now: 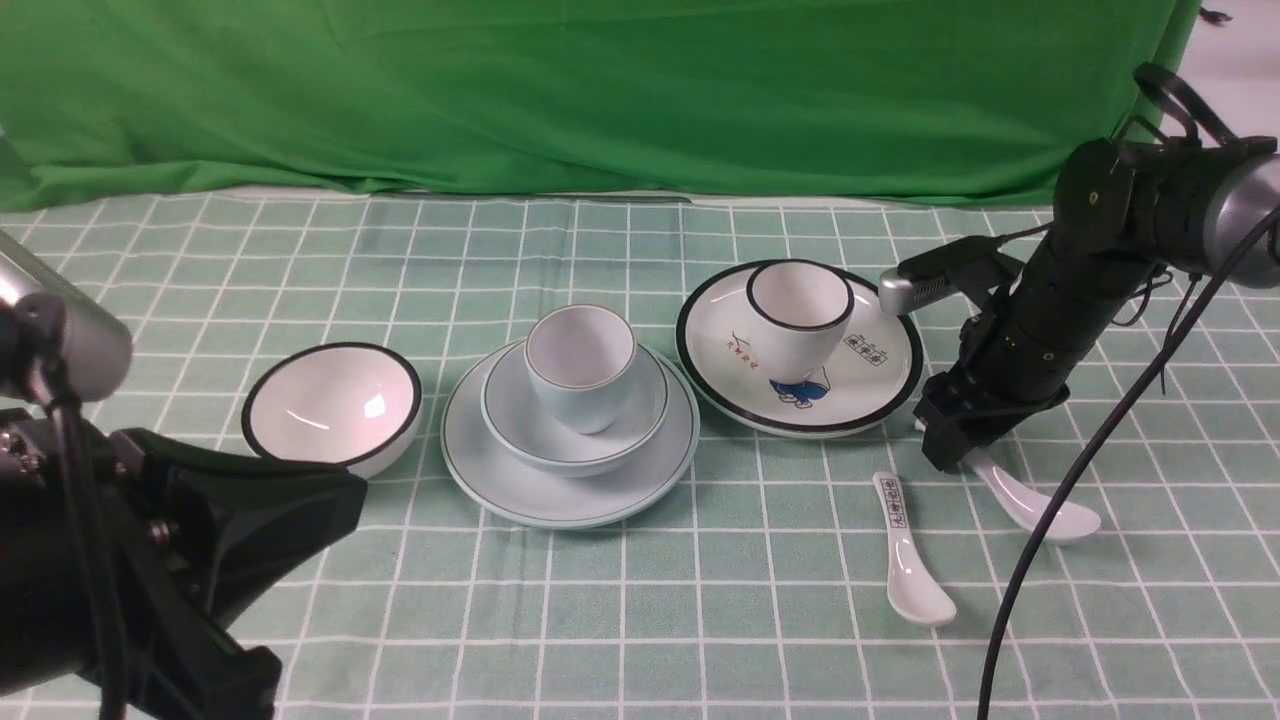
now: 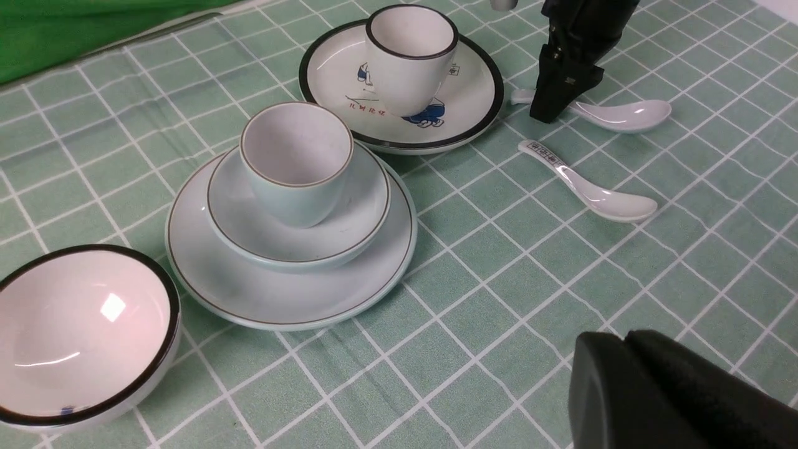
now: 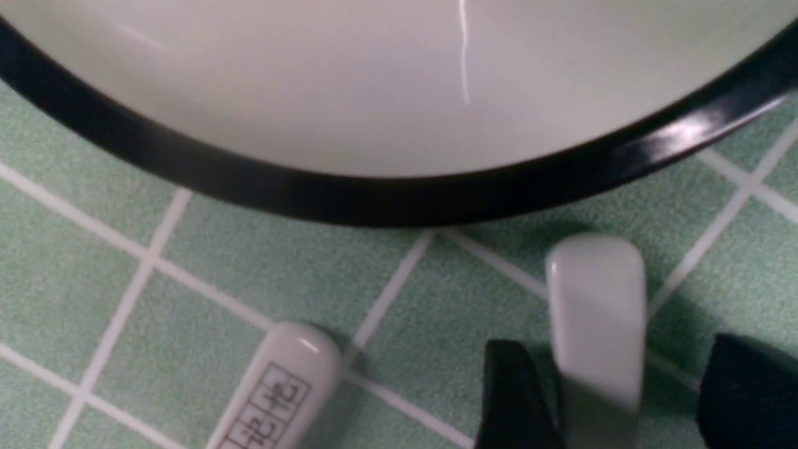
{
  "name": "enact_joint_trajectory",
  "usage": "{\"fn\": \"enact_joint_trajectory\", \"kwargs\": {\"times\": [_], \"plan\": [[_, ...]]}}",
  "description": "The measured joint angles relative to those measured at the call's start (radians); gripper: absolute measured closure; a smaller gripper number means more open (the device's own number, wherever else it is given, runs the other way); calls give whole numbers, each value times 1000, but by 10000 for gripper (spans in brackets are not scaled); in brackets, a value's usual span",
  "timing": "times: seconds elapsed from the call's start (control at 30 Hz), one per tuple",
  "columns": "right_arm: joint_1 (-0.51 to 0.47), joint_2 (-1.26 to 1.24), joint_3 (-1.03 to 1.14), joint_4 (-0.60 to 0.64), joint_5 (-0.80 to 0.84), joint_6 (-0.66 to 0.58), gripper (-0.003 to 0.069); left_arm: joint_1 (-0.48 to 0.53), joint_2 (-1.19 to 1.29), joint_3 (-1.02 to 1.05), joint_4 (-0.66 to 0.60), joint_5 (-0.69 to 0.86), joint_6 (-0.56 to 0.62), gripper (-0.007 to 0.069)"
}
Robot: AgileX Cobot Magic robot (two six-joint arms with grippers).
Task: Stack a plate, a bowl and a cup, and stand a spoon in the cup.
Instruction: Use the right arm to grab a blue soup spoon, then use the right arm to put the blue soup spoon into the blue teacup in the middle
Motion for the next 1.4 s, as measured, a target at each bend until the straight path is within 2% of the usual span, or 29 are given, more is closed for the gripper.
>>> {"fn": "enact_joint_trajectory", "kwargs": {"times": [0.03,0.07,0.13,0.2,0.5,0.67,0.73,0.83,0.9,0.97,1.0,1.03,1.13,1.17,1.23,1.3,1.4], "plan": [[0,1,0,0,0,0,260,0,0,0,0,0,0,615],[0,2,0,-1,8,0,322,0,0,0,0,-1,0,615],[-1,2,0,-2,18,0,377,0,0,0,0,-2,0,615],[-1,3,-2,-4,51,1,490,0,0,0,0,-3,0,615],[-1,-93,11,6,202,45,491,0,0,0,0,-3,50,615],[29,-317,136,10,123,94,491,0,0,0,3,-3,76,615],[80,-465,283,47,-16,123,491,0,0,0,4,-3,80,615],[147,-565,391,130,-196,126,491,0,0,0,4,-3,102,615],[254,-630,501,212,-464,127,491,0,0,0,6,-3,122,615],[341,-639,556,235,-684,133,491,0,0,1,7,-3,125,615],[341,-639,556,235,-684,133,491,0,0,1,7,-3,125,615],[395,-631,581,241,-823,147,491,0,0,1,7,-3,125,615],[492,-590,595,248,-1076,155,491,0,0,1,7,-3,125,615],[497,-590,595,248,-1076,156,491,0,0,1,7,-3,125,615],[548,-543,595,239,-1240,181,491,0,0,1,8,-3,126,615],[562,-504,595,210,-1348,229,491,0,0,1,11,-3,126,615],[560,-443,593,110,-1499,371,491,0,0,1,11,-3,126,615]]}}
